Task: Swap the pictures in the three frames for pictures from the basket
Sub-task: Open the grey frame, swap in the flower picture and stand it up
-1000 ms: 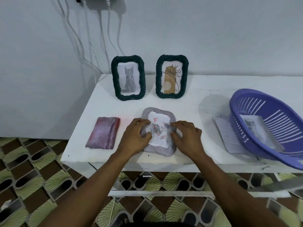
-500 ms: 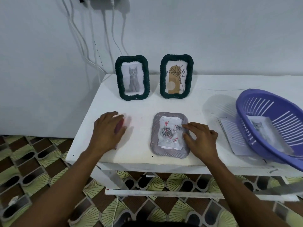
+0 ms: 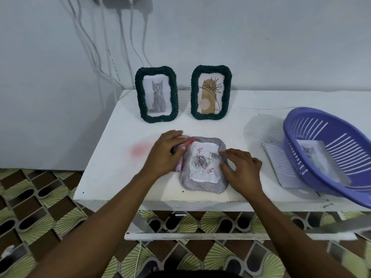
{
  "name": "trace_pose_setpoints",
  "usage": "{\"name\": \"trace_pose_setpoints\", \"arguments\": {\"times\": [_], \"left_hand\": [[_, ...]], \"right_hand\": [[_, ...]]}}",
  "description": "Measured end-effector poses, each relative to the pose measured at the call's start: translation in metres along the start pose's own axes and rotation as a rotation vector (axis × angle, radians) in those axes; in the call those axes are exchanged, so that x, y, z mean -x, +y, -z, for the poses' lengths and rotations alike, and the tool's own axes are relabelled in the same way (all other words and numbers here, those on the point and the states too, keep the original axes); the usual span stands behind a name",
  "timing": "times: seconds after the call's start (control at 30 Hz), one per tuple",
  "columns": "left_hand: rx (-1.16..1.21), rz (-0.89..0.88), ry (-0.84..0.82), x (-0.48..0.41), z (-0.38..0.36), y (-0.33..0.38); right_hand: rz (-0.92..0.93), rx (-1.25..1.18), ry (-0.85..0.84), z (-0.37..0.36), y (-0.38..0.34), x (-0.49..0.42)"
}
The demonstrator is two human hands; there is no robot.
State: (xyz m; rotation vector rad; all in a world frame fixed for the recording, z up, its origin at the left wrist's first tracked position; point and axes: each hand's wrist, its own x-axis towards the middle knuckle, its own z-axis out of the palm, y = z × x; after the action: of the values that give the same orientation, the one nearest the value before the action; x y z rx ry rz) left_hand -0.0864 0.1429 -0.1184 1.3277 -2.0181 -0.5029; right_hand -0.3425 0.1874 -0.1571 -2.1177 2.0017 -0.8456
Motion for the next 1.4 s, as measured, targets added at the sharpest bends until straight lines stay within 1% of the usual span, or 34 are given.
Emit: {"name": "trace_pose_setpoints", "arguments": {"times": [0.13, 0.23, 0.33, 0.4, 0.47, 0.53, 0.57, 0.67, 0.7, 0.77, 0.87, 0.93, 1.0, 1.17, 1.23, 1.3, 1.4], "left_hand": [[-0.178, -0.091, -0.198, -0.020, -0.035, 0.011], [-0.198, -0.144, -0.239, -0.008, -0.034, 0.003], [-0.187, -0.266, -0.292, 0.027, -0.023, 0.004], [-0.147, -0.318, -0.299, 0.047, -0.019, 0.010], [-0.116, -0.329, -0.295, 0.047, -0.019, 0.013], [-0.154, -0.331, -0.290, 0.028, -0.024, 0.010], [-0.182, -0.315, -0.279, 0.014, -0.029, 0.009], [-0.208, -0.183, -0.256, -0.021, -0.039, 0.008], [-0.202, -0.182, -0.249, -0.023, -0.041, 0.011], [-0.189, -0.284, -0.284, -0.013, -0.040, 0.016], [-0.165, -0.504, -0.428, 0.021, -0.037, 0.022], [-0.150, -0.549, -0.440, 0.031, -0.039, 0.021], [-0.186, -0.536, -0.421, 0.024, -0.041, 0.019], [-0.304, -0.341, -0.351, -0.021, -0.051, 0.022], [-0.300, -0.311, -0.345, -0.026, -0.056, 0.022], [-0.276, -0.355, -0.336, -0.017, -0.055, 0.023], [-0.228, -0.480, -0.400, 0.008, -0.044, 0.026]], "right_hand": [[0.008, 0.012, 0.001, 0.001, 0.000, -0.001], [0.010, 0.020, 0.007, 0.001, 0.000, 0.000], [0.002, 0.019, 0.006, 0.001, 0.000, -0.001], [-0.003, 0.016, 0.006, 0.001, 0.001, -0.001], [-0.003, 0.010, 0.006, 0.001, 0.001, -0.001], [-0.005, 0.003, 0.007, 0.000, 0.001, -0.002], [-0.007, 0.000, 0.007, 0.000, 0.001, -0.003], [-0.009, 0.001, 0.004, 0.000, 0.000, -0.003], [-0.010, 0.002, 0.005, 0.001, 0.000, -0.003], [-0.013, 0.001, 0.005, 0.001, 0.000, -0.002], [-0.021, -0.008, 0.003, 0.001, 0.000, -0.003], [-0.026, -0.021, 0.006, 0.001, 0.000, -0.003], [-0.028, -0.016, 0.001, 0.001, 0.000, -0.002], [-0.033, -0.036, 0.005, 0.001, 0.001, -0.003], [-0.034, -0.042, 0.010, 0.002, 0.000, -0.003], [-0.037, -0.047, 0.009, 0.002, 0.000, -0.002], [-0.029, -0.045, 0.004, 0.003, 0.002, -0.001]]}}
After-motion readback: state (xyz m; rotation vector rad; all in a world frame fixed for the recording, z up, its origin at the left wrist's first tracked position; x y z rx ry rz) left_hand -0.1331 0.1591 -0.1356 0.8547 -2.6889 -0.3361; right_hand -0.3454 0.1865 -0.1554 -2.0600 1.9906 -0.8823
